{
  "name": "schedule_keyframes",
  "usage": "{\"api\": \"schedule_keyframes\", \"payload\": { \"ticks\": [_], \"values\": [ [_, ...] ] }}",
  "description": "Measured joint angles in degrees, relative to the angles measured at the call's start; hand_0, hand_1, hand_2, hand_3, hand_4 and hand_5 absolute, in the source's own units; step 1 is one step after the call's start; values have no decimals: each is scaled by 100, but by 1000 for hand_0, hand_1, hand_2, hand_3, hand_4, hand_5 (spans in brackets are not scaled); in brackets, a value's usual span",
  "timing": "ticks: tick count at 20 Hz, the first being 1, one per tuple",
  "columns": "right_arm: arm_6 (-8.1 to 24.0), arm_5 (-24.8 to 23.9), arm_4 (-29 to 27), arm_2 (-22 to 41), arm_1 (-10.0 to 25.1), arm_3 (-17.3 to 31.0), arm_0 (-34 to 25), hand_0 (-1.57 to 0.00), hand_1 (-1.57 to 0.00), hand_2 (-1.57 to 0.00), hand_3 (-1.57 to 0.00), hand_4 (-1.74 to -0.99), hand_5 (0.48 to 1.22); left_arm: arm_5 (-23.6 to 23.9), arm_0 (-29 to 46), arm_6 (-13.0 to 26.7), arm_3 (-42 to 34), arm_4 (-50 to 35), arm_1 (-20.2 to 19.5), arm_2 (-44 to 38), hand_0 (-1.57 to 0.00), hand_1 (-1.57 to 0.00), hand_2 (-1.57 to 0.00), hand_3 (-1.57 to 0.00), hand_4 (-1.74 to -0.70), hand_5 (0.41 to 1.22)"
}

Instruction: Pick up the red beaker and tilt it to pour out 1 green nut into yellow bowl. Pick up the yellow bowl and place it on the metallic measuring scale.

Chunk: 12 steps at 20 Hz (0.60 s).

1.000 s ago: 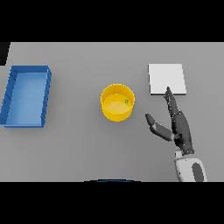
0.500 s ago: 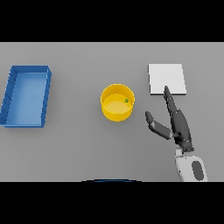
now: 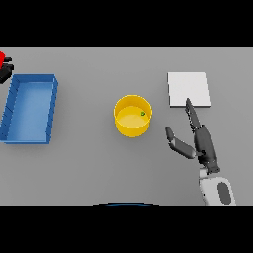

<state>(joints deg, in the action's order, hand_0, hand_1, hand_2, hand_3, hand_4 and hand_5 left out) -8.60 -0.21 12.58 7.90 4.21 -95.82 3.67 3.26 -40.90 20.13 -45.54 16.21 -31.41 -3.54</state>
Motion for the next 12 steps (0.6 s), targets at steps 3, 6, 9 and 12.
{"api": "schedule_keyframes", "payload": {
  "ticks": [3,6,9,12],
  "values": [
    [55,-3,-25,-9,-30,27,-75,1,1,1,1,-1161,671,136,538,346,-744,-121,141,34,-1571,-1571,-1571,-1571,-1741,984],
    [35,2,-25,24,-66,-12,17,1,1,1,1,-1155,670,134,822,847,-1219,-206,201,29,-1571,-1571,-1526,-1525,-1521,818],
    [107,-8,-53,-12,-42,-55,-14,1,1,1,1,-1149,670,-515,1122,756,-1799,-517,76,95,-940,-860,-817,-843,-1126,705],
    [-16,-1,-56,-3,-47,-36,61,1,1,1,1,-1155,670,-1129,1254,896,-1999,-902,-51,49,-481,-440,-418,-431,-915,651]
  ]
}}
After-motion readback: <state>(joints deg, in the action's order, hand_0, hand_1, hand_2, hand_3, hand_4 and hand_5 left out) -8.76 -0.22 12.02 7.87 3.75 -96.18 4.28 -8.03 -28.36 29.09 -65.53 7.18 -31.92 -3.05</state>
